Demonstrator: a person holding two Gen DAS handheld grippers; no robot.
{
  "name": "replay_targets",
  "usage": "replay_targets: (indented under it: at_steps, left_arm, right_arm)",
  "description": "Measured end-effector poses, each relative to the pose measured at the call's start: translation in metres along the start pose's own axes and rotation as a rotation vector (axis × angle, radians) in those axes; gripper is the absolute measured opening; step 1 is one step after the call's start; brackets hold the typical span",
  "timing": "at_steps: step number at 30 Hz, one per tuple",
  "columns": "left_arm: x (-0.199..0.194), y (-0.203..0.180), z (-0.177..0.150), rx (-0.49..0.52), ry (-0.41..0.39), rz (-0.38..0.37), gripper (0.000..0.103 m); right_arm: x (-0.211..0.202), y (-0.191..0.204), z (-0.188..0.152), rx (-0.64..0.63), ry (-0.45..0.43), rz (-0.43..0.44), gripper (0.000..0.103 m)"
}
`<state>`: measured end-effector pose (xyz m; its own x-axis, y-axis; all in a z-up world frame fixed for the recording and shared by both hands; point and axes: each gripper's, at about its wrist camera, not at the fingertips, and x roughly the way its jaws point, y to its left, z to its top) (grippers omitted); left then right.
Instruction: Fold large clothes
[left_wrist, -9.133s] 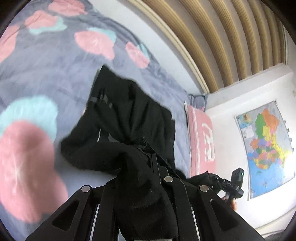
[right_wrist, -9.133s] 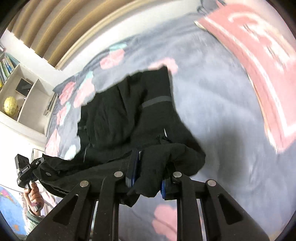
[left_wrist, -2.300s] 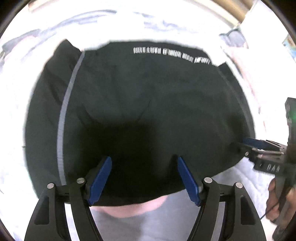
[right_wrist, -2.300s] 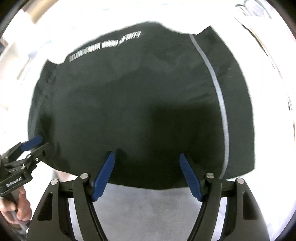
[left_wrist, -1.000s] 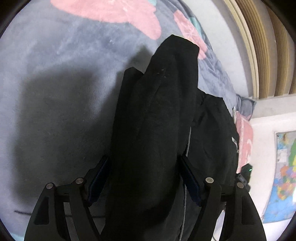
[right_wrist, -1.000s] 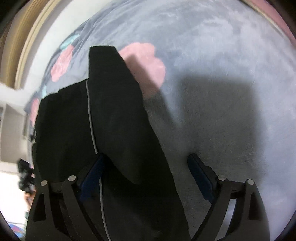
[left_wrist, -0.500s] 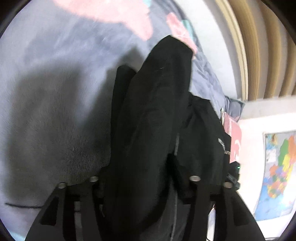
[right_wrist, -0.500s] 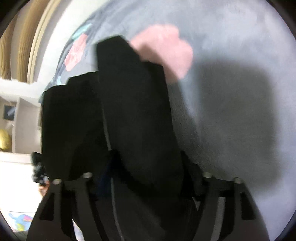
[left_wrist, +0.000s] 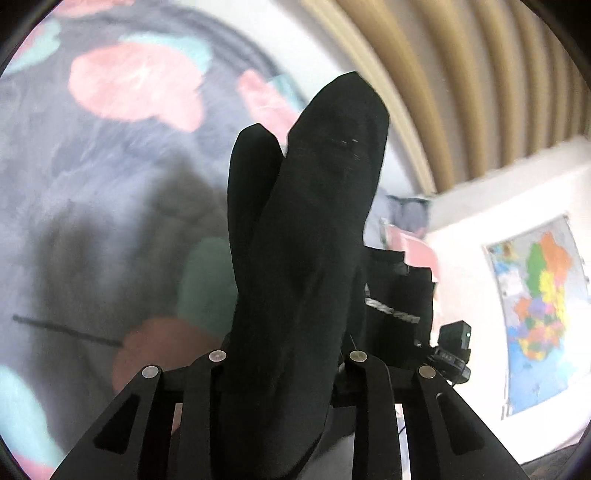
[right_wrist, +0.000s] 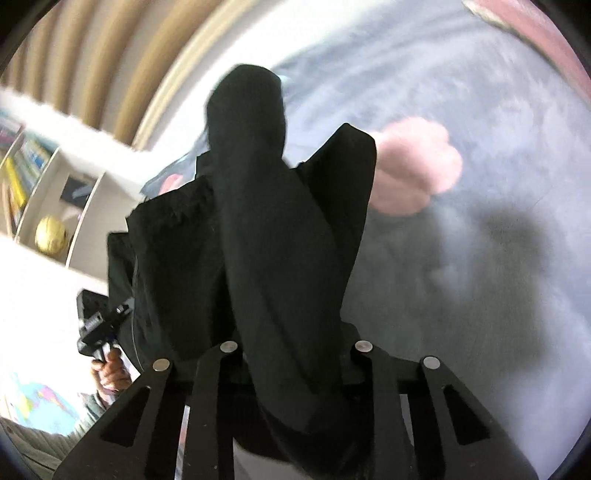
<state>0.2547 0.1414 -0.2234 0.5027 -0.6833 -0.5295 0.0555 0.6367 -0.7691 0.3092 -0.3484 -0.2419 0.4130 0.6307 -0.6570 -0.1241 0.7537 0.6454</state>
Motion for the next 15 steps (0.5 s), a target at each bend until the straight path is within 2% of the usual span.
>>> replay_targets:
  at_steps: [5,9,15]
  left_arm:
    - [-0.064,-0.051,-0.043,0.054,-0.058,-0.02,0.029]
    - [-0.112,-0.059,-0.074,0.065,-0.073,-0.036,0.029]
    - [-0.123,-0.051,-0.138,0.029,-0.018,-0.021,0.029]
  right_arm:
    - [-0.052,0.049,-0.046,-0.06,-0.024,-0.001,0.03]
    - [-0.09,0.077,-0.085,-0.073,-0.018,-0.008,0.03]
    - [-0.128,0.073,-0.145,-0.045,0.048,-0.062,0.03]
